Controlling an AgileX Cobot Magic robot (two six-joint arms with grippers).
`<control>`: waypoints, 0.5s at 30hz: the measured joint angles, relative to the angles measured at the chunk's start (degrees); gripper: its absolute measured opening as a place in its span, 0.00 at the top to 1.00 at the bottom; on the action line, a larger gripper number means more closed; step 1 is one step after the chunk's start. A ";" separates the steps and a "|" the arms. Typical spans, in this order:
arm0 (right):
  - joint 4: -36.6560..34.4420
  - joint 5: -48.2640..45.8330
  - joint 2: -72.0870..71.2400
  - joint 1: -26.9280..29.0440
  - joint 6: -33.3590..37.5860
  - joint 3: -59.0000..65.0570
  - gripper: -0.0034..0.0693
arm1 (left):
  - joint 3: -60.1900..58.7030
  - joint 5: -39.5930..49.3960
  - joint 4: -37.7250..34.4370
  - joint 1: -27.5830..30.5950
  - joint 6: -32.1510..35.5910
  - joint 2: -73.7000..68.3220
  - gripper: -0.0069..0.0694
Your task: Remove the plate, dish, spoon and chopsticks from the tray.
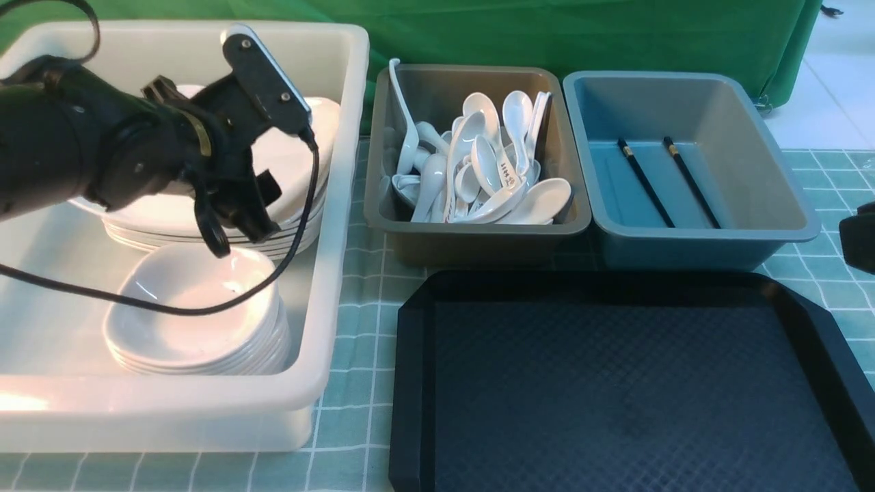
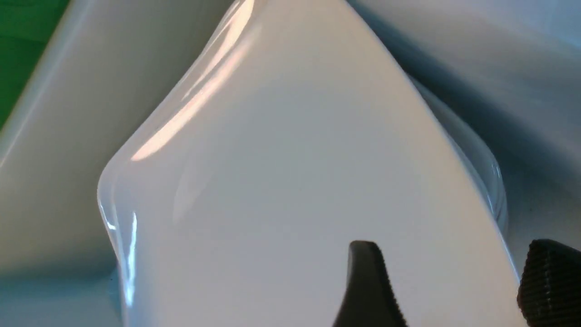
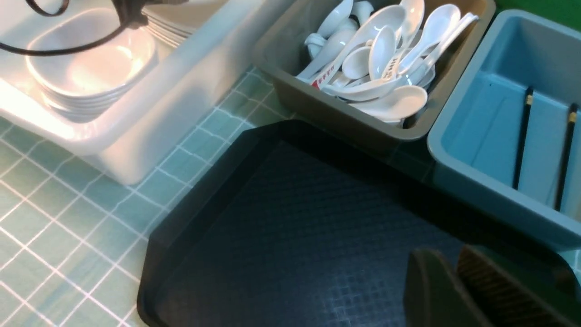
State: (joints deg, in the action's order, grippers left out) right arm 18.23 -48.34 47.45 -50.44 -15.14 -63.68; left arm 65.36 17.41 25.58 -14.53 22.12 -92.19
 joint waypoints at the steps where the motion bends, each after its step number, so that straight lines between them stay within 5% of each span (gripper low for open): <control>1: -0.05 -0.16 0.00 0.00 0.04 0.00 0.78 | 0.00 0.00 -1.32 0.00 0.00 0.63 0.33; 10: -0.11 -1.04 -0.77 0.00 0.18 0.00 0.78 | 0.00 0.68 -16.40 -2.14 -0.05 13.41 0.34; 15: -0.13 -3.80 -2.98 0.00 0.29 0.00 0.78 | -0.50 1.28 -28.52 -5.80 -1.35 29.03 0.56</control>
State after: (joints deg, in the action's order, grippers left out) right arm 18.10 -52.14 44.47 -50.44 -14.85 -63.68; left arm 64.86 18.69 -2.94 -20.33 20.78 -63.16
